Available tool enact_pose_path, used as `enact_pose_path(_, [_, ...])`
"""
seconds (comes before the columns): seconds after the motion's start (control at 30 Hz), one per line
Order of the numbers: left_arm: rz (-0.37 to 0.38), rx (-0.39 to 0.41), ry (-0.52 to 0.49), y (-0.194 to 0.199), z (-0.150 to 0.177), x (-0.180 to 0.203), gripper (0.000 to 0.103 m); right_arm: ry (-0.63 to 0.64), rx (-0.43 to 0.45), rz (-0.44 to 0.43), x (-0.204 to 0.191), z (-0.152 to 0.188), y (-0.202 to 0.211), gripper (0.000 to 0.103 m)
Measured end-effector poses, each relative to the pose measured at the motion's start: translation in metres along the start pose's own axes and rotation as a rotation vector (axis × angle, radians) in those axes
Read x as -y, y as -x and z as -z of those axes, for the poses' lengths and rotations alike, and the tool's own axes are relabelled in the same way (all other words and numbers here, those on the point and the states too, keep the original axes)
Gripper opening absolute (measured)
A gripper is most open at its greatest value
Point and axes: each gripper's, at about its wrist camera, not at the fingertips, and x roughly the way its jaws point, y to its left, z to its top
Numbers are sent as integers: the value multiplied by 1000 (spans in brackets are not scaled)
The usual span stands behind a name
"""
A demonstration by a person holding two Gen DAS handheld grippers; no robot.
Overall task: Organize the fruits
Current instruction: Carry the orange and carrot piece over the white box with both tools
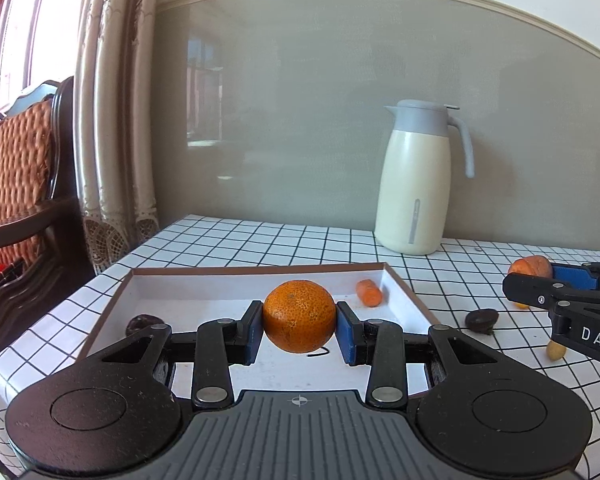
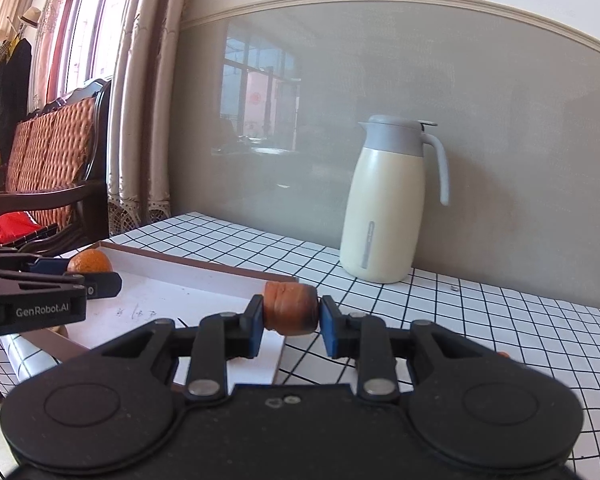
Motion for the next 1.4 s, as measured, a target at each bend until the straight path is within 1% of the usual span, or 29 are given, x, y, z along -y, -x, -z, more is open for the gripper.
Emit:
enact_pose_path(0.53, [-49, -2, 26, 2, 5, -32, 38, 18, 11, -57, -31, -5, -14, 20])
enact_pose_path(1.03, [-99, -12, 64, -3, 11, -62, 38, 29, -3, -115, -59, -9, -34, 20])
enact_pose_path(1.4, [-133, -7, 79, -21, 2, -79, 38, 52, 1, -108, -65, -17, -48, 20])
